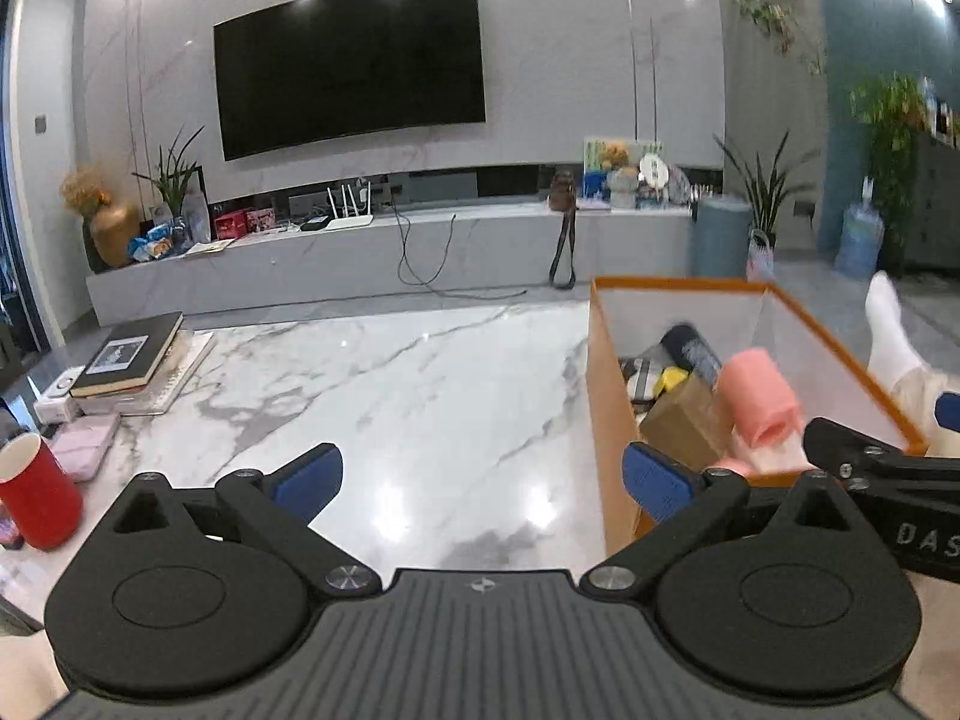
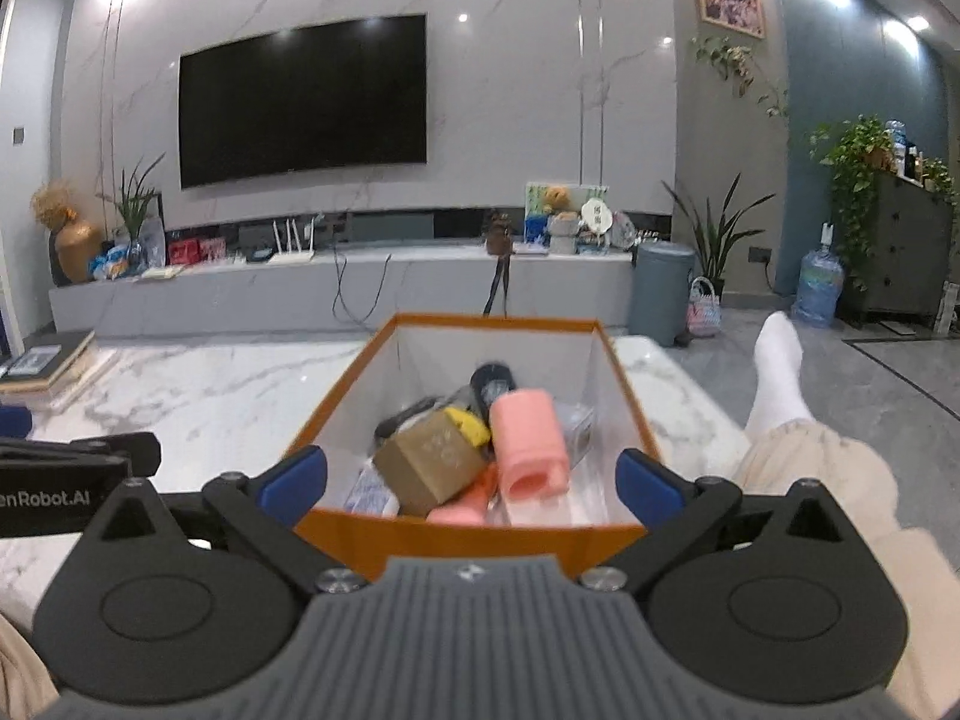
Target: Organize rigid objects
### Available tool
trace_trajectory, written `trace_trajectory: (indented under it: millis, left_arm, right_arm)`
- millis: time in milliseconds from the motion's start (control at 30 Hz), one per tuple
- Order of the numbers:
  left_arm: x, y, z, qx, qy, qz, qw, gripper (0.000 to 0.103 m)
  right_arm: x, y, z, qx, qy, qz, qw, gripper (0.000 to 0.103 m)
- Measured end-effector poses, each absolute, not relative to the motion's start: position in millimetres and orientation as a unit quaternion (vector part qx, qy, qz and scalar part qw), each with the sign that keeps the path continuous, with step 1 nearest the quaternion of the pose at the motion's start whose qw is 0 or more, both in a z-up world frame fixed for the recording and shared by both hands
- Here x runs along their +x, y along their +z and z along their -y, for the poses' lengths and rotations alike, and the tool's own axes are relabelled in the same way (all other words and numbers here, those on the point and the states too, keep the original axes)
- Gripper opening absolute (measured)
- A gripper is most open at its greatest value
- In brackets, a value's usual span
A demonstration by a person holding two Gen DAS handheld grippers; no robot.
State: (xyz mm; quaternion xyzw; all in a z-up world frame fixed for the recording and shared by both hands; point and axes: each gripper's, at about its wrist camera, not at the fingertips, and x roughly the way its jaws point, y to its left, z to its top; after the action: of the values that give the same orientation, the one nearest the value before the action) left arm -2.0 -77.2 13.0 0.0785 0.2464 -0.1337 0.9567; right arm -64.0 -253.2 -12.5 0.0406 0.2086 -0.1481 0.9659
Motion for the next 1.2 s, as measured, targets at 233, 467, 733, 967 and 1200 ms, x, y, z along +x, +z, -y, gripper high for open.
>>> trace_trajectory:
  millis: [233, 467, 733, 967, 1200]
  left_arm:
    - [0.8, -5.7, 73.2, 0.078, -0.124, -0.273, 0.951, 0.103]
    - [2.7, -16.2, 65.6, 0.076, -0.115, -0.301, 0.944, 0.103]
    - [-0.8, -13.0, 60.3, 0.075, -0.110, -0.305, 0.943, 0.103]
    - [-2.2, -8.3, 57.7, 0.070, -0.108, -0.304, 0.944, 0.103]
    - [-1.8, -6.7, 55.7, 0.069, -0.105, -0.304, 0.944, 0.103]
  right_arm:
    - [-50.8, -26.9, 259.1, 0.058, -0.147, -0.237, 0.959, 0.101]
    - [-41.3, -36.3, 256.6, 0.062, -0.143, -0.266, 0.951, 0.101]
    - [-45.0, -35.7, 253.1, 0.056, -0.145, -0.270, 0.950, 0.101]
    - [-46.0, -35.4, 252.1, 0.053, -0.145, -0.271, 0.950, 0.101]
    - [-45.0, -34.9, 251.5, 0.050, -0.145, -0.274, 0.949, 0.101]
